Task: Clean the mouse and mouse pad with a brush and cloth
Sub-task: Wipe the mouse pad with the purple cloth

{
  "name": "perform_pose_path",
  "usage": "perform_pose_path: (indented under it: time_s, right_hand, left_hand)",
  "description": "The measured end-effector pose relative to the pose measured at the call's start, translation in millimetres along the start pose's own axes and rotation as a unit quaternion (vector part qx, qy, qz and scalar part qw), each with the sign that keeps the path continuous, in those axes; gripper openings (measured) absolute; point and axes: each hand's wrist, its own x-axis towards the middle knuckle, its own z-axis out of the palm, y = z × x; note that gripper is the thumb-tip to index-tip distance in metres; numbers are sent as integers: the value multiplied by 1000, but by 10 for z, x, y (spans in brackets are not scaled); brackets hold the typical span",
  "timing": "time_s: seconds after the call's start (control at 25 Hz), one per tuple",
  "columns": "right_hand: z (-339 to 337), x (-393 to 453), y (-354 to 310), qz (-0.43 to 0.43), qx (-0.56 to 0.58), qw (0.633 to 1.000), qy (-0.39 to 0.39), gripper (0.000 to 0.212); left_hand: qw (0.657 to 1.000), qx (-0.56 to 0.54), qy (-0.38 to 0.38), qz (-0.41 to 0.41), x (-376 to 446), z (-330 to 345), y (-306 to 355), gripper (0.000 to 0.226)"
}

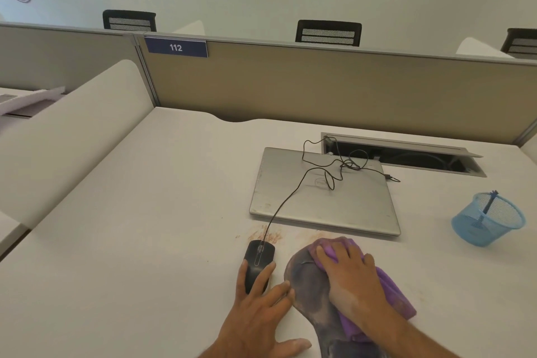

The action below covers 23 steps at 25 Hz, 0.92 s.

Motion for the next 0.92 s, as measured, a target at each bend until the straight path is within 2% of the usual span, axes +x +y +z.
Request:
perform_pose_path:
  time_s: [0.08,0.2,0.28,0.4,0.52,0.8,0.92]
  right_hand:
    - [15,-29,-96,12,-2,1000,-19,67]
    - [28,-132,-144,-67,20,995,-65,80]
    - [4,-211,-71,-106,68,990,-66,72]
    - [-76,-118,187,-46,125,991,-3,61]
    - [-104,-65,192,-3,94,995,18,64]
    - [-68,-58,-8,-85,-12,995,-54,65]
    - [-80,-182,0,-164,38,983,-73,55]
  left_hand:
    - [1000,-2,-2,0,-6,4,9,76]
    - [1000,1,-6,0,-7,2,4,76]
    - [1000,0,-4,0,-15,2,1,77]
    - [1000,-3,17,6,-13,-10,5,75]
    - [1000,-5,14,5,-15,-20,4,75]
    - [1000,-2,6,7,-15,-37,17,74]
    - [1000,-6,10,7,-14,-32,22,74]
